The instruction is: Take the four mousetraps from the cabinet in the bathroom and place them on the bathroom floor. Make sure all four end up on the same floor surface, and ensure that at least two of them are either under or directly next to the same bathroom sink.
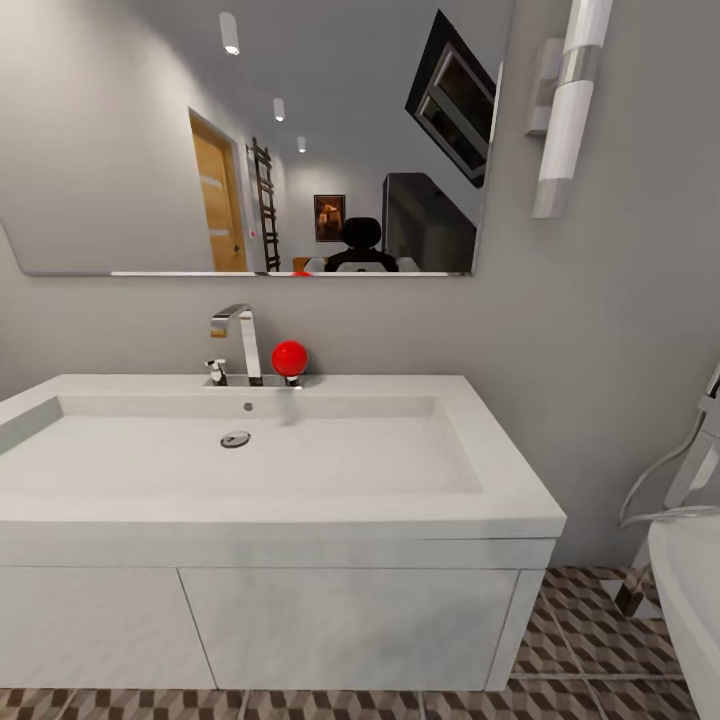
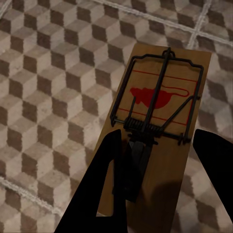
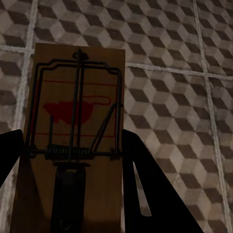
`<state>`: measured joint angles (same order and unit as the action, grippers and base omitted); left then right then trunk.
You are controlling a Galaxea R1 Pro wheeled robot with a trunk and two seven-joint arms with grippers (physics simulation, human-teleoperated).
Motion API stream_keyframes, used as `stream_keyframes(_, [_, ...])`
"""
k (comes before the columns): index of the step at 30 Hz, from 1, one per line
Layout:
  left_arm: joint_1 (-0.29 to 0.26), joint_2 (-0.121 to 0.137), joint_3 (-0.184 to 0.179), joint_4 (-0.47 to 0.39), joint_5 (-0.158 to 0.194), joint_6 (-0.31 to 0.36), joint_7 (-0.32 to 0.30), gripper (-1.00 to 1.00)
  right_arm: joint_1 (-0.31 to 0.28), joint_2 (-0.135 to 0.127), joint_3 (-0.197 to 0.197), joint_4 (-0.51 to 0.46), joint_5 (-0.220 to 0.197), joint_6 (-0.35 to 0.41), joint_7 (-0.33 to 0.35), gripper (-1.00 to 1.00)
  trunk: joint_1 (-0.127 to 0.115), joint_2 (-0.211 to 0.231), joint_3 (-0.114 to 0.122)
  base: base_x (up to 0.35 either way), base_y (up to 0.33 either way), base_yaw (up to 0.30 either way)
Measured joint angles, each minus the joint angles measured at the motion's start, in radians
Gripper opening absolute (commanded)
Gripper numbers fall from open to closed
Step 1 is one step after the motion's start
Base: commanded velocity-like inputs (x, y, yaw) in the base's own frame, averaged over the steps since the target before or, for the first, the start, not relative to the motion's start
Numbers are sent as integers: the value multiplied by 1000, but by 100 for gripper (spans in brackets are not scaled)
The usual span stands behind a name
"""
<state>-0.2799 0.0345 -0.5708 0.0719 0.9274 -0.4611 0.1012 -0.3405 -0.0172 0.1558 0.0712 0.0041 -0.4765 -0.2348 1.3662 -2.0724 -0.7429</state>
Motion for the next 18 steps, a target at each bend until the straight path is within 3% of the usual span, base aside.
stream_keyframes(18, [0, 0, 0, 0, -1, 0, 7, -100, 0, 0, 0, 0, 0, 0, 0, -100, 65, -119, -53, 0, 0, 0])
